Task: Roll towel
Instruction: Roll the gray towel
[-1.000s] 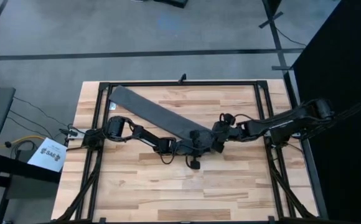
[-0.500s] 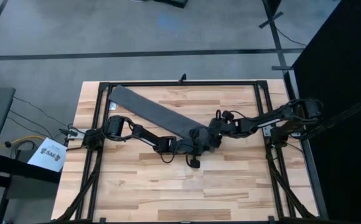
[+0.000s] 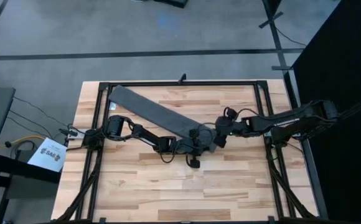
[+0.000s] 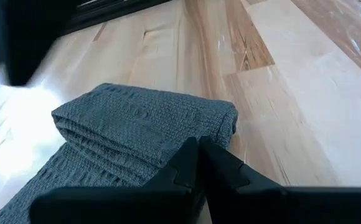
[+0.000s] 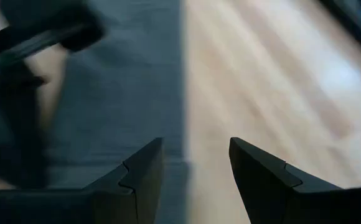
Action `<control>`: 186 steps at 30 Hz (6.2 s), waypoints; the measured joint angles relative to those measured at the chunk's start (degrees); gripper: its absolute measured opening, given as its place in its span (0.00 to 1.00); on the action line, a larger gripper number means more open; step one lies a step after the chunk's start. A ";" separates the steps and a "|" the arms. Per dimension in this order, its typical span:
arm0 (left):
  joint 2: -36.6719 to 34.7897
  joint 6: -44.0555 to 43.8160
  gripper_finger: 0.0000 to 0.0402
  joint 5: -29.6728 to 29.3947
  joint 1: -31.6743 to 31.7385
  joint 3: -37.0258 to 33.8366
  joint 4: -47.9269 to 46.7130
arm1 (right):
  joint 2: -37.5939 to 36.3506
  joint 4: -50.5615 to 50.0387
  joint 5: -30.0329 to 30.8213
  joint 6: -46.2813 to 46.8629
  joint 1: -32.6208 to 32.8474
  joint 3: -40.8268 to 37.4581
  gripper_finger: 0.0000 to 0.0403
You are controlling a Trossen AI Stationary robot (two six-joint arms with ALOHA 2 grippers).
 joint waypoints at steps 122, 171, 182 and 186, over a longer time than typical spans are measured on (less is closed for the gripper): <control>-4.41 -2.46 0.01 8.07 3.52 -0.17 -12.35 | 15.09 23.55 -11.17 10.72 1.85 -4.96 0.42; -4.60 -2.40 0.01 14.51 12.20 0.20 -14.68 | 14.45 23.26 -14.77 1.64 3.95 -4.22 0.42; -5.10 -2.86 0.01 14.98 11.21 0.12 -14.69 | 15.26 22.46 -12.81 2.41 3.84 -4.09 0.42; -6.24 -2.95 0.01 15.00 10.19 0.02 -15.28 | 15.13 19.57 -9.40 2.86 3.79 -3.96 0.42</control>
